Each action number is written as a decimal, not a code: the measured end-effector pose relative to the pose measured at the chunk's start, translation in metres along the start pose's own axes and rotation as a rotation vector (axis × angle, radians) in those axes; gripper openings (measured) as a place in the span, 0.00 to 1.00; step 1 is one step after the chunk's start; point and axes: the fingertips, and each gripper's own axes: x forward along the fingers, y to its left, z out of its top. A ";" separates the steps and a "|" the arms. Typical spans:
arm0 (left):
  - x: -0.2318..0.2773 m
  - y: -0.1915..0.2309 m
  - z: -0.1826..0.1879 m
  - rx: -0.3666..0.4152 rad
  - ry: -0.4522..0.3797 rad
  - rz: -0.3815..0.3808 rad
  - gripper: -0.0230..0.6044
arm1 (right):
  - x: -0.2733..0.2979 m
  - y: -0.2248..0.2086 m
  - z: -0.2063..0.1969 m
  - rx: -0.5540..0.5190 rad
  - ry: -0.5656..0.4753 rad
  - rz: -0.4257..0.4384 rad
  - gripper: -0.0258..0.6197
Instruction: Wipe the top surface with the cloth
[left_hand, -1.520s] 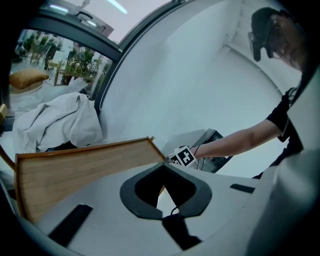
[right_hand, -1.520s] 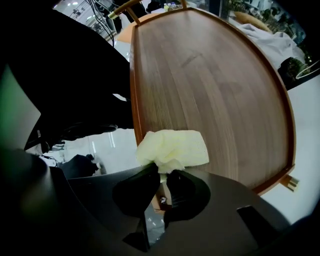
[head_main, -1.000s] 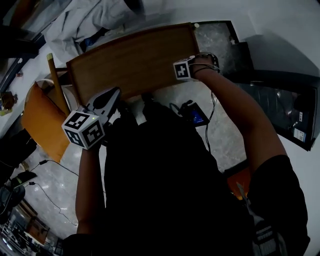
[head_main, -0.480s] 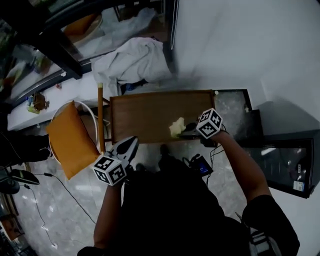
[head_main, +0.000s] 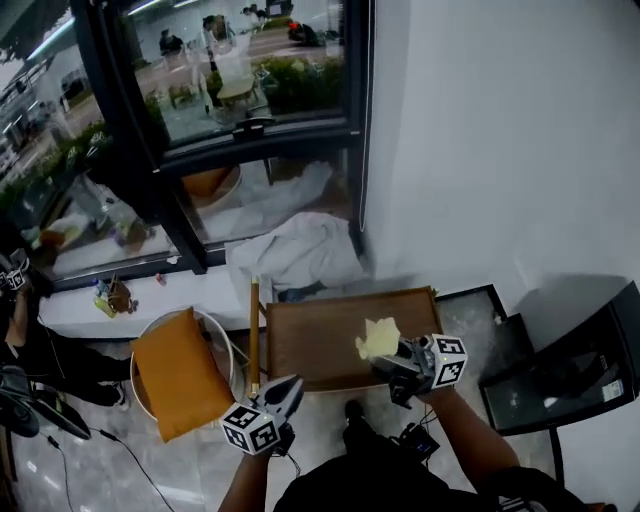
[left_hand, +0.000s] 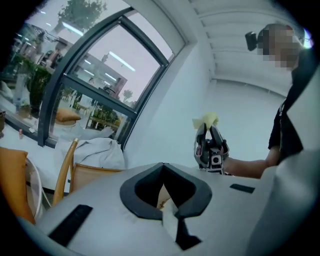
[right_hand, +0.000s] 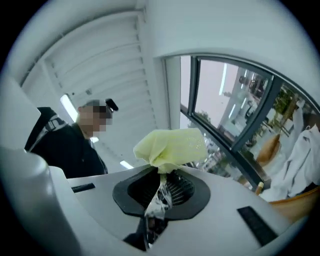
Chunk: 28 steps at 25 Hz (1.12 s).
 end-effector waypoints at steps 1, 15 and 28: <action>-0.015 -0.007 -0.004 -0.010 -0.014 -0.003 0.05 | 0.002 0.018 0.006 -0.024 -0.069 -0.002 0.11; -0.122 -0.099 -0.012 0.095 -0.111 -0.110 0.05 | 0.032 0.131 -0.090 -0.272 0.253 -0.244 0.11; -0.108 -0.142 -0.021 0.123 -0.087 -0.074 0.05 | -0.006 0.142 -0.101 -0.136 0.207 -0.233 0.11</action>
